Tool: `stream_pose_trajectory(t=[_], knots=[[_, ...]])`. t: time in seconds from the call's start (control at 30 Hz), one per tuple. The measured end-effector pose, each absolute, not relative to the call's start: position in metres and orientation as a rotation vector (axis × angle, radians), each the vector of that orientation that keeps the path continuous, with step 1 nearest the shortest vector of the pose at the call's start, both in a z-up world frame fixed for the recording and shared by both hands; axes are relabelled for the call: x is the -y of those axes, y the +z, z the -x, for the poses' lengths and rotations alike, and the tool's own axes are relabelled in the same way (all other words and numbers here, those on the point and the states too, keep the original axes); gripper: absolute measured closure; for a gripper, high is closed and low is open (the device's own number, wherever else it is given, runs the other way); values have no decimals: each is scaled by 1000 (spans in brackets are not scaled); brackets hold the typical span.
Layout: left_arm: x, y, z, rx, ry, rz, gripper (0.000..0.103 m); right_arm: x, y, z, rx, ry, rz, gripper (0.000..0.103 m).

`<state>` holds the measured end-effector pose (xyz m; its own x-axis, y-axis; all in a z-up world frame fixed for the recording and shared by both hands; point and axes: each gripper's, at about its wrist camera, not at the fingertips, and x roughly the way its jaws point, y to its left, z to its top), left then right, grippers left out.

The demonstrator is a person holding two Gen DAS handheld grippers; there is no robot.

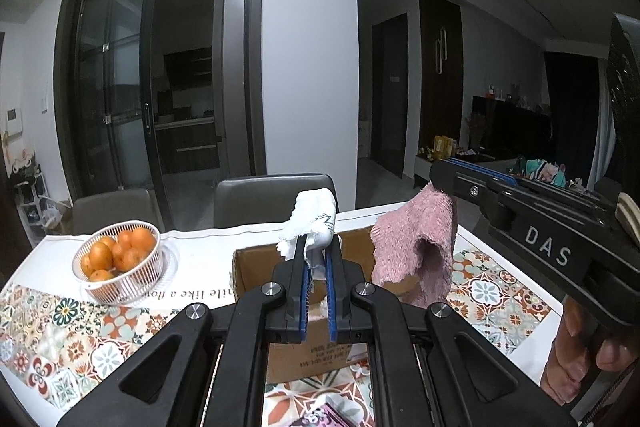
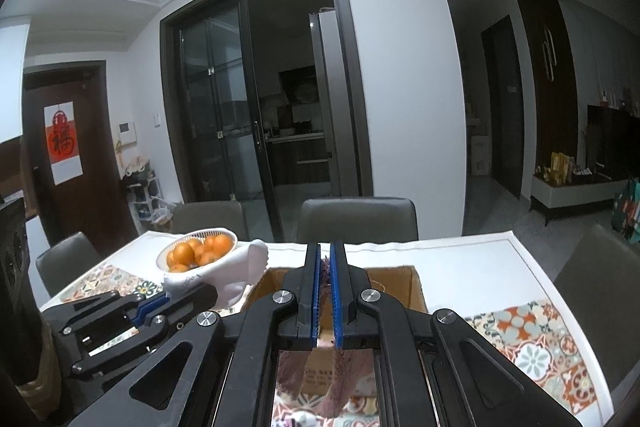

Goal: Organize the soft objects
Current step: 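Lift the white cloth and pink towel and carry both over the box, then open both tools to drop the cloth and towel into the box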

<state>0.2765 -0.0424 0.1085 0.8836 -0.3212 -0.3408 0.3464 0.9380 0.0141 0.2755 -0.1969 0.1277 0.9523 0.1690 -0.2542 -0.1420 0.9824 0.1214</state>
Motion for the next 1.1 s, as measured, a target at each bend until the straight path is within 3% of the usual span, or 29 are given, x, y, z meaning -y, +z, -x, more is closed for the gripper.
stream_pose_trajectory(t=[0.6,1.1], knots=[[55,103,-336,-363,-341,-83,94,195,136,-338,-259,161,-74,97],[73,38,-379,-548,-344,-105,94,212,66,-393,-453,152,-108,97]])
